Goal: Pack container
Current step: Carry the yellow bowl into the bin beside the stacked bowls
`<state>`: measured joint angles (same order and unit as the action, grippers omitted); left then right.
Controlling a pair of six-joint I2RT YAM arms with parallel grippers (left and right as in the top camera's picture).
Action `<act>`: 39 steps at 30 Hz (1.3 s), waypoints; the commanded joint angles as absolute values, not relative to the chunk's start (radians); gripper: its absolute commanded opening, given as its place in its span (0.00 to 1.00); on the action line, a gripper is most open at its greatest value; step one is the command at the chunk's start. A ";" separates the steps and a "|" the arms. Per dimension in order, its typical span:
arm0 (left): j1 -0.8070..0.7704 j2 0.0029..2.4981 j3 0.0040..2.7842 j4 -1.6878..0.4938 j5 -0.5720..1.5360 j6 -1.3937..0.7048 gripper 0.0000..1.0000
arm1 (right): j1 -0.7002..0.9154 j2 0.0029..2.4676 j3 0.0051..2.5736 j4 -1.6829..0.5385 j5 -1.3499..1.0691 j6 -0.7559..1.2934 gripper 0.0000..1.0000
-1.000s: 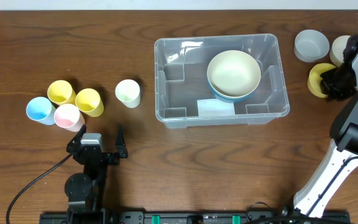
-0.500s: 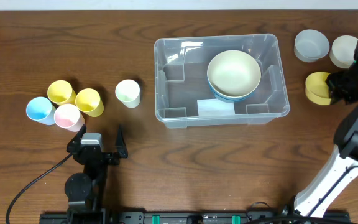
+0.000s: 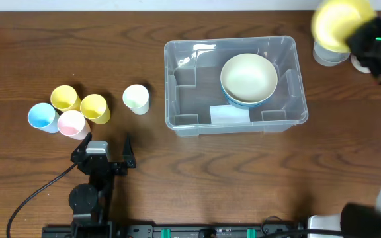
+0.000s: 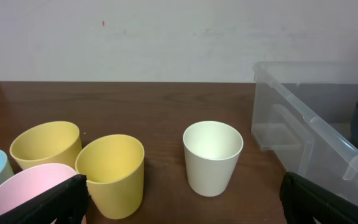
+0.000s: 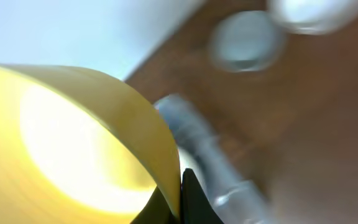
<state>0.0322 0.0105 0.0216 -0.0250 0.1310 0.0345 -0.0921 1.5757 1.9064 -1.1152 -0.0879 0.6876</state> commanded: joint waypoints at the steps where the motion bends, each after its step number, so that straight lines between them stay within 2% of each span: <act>1: 0.038 0.005 0.004 -0.059 0.146 0.049 0.98 | 0.060 1.593 1.903 -1.111 -0.064 0.604 0.01; 3: 0.038 0.005 0.004 -0.059 0.146 0.049 0.98 | 0.165 1.620 1.901 -1.113 -0.004 0.604 0.01; 11: 0.038 0.005 0.004 -0.059 0.146 0.049 0.98 | 0.402 1.800 1.901 -1.071 0.011 0.604 0.01; 25: 0.038 0.005 0.004 -0.059 0.146 0.049 0.98 | 0.498 1.979 1.901 -1.076 -0.109 0.604 0.02; 32: 0.038 0.005 0.004 -0.059 0.146 0.049 0.98 | 0.498 2.008 1.901 -1.066 -0.109 0.604 0.18; 39: 0.038 0.005 0.004 -0.059 0.146 0.049 0.98 | 0.496 2.015 1.901 -1.048 -0.108 0.604 0.61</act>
